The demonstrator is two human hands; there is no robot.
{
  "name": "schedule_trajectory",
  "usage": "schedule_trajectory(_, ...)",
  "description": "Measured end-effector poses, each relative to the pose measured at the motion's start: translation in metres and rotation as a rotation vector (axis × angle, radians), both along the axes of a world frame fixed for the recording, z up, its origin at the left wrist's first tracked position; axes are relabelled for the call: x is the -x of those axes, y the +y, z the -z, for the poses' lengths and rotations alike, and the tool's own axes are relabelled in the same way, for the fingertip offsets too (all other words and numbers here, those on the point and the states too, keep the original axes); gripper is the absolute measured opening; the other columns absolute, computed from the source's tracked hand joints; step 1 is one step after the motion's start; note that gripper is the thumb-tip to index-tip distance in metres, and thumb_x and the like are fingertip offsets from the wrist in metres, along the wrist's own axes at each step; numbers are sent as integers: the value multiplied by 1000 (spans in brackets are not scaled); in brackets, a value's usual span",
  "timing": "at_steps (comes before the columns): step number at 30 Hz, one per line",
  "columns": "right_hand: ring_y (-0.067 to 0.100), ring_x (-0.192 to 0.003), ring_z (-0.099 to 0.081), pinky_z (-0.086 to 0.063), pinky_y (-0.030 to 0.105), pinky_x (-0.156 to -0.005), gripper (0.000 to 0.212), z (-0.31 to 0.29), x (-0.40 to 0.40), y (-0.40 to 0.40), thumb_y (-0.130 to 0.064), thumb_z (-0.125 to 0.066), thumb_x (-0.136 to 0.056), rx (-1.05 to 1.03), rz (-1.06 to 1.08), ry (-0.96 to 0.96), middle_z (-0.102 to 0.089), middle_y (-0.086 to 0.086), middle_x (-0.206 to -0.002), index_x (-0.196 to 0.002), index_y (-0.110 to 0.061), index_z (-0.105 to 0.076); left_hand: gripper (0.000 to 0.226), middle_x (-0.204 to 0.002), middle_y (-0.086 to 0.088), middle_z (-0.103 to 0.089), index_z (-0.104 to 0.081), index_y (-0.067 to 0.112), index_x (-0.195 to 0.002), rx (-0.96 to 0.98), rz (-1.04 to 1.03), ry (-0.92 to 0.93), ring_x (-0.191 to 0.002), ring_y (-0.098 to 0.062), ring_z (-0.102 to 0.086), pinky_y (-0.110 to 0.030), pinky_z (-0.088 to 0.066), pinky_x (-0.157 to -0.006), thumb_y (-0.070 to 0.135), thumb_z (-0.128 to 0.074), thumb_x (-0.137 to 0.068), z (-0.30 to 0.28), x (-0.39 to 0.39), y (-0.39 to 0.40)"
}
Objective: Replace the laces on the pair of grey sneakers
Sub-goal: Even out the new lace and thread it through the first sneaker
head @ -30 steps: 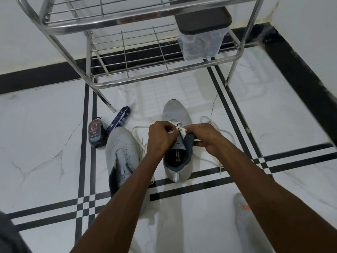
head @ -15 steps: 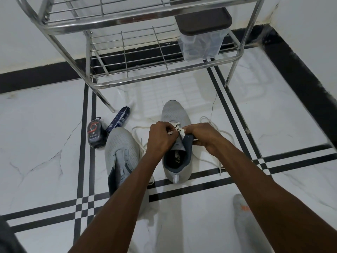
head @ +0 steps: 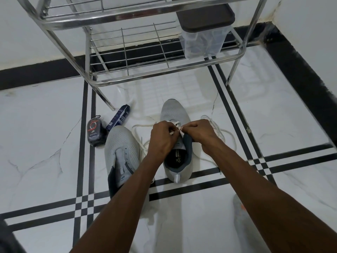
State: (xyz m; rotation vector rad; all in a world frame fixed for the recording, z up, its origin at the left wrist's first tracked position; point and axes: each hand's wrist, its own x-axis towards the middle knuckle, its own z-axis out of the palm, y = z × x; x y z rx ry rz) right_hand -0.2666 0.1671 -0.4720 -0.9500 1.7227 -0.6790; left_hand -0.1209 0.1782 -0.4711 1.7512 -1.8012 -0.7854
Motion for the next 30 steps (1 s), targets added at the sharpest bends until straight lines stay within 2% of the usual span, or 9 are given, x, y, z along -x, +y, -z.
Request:
schedule_trajectory(6,17,-87,-73,-62,43,-83,13,1,2,1,-20,-76,-81,25,-59,-36,-77,-4,-79,-70,-27,-78,13,-93,-5,-76,-80,13,-92,-19,2,-36,-87,-22,-70,-34,-56,-79,20,-69,-90,4,-1,-4)
schedule_trajectory(8,19,-86,-73,-63,41,-78,13,-1,3,0,-29,-78,-83,2,-62,-69,-77,4,-81,-74,-20,-80,12,-93,-4,-76,-79,13,-90,-11,-14,-20,-87,-20,-70,-32,-55,-79,17,-68,-91,4,0,-2)
schedule_trajectory(10,21,-82,-72,-62,33,-68,27,-6,3,-2,-33,-77,-88,-76,-45,-190,-76,13,-86,-88,-7,-79,9,-92,-2,-76,-79,13,-89,9,-71,35,-88,-17,-68,-32,-54,-81,16,-70,-90,4,-3,1)
schedule_trajectory(14,22,-87,-72,-62,31,-74,16,-11,4,-1,-6,-68,-93,-131,-37,-289,-74,18,-99,-104,5,-73,6,-90,5,-77,-79,18,-88,9,-160,107,-88,-12,-70,-31,-55,-83,17,-74,-86,4,-6,1)
schedule_trajectory(16,22,-85,-70,-62,30,-76,12,-10,3,-1,-2,-68,-92,-137,-12,-278,-73,17,-96,-101,4,-74,9,-88,5,-78,-80,20,-89,12,-182,119,-86,-10,-70,-30,-55,-83,15,-74,-84,3,-3,1)
schedule_trajectory(20,16,-71,-60,-51,25,-61,11,-4,-3,-5,-17,-74,-91,-134,-76,-156,-69,7,-77,-81,-12,-74,19,-92,3,-78,-81,18,-94,10,-153,125,-89,-12,-71,-30,-57,-85,7,-69,-83,3,-6,5)
schedule_trajectory(23,16,-68,-55,-46,28,-63,18,-1,-7,-9,-22,-71,-94,-118,-143,-66,-66,6,-76,-77,-16,-72,26,-99,0,-79,-80,18,-105,6,-125,127,-93,-13,-71,-31,-57,-89,8,-70,-83,4,-8,5)
schedule_trajectory(27,14,-69,-55,-47,31,-66,22,-2,-11,-9,-17,-67,-96,-69,-179,-37,-64,5,-77,-75,-18,-65,49,-105,-2,-76,-68,19,-132,22,-81,67,-96,-16,-68,-15,-41,-83,6,-71,-85,1,-8,8)
schedule_trajectory(30,14,-72,-58,-49,34,-73,23,0,-11,-7,-15,-70,-94,-10,-172,-12,-63,0,-75,-73,-21,-63,58,-103,0,-75,-60,20,-142,46,-29,11,-97,-17,-68,-20,-43,-82,5,-69,-87,0,-8,8)
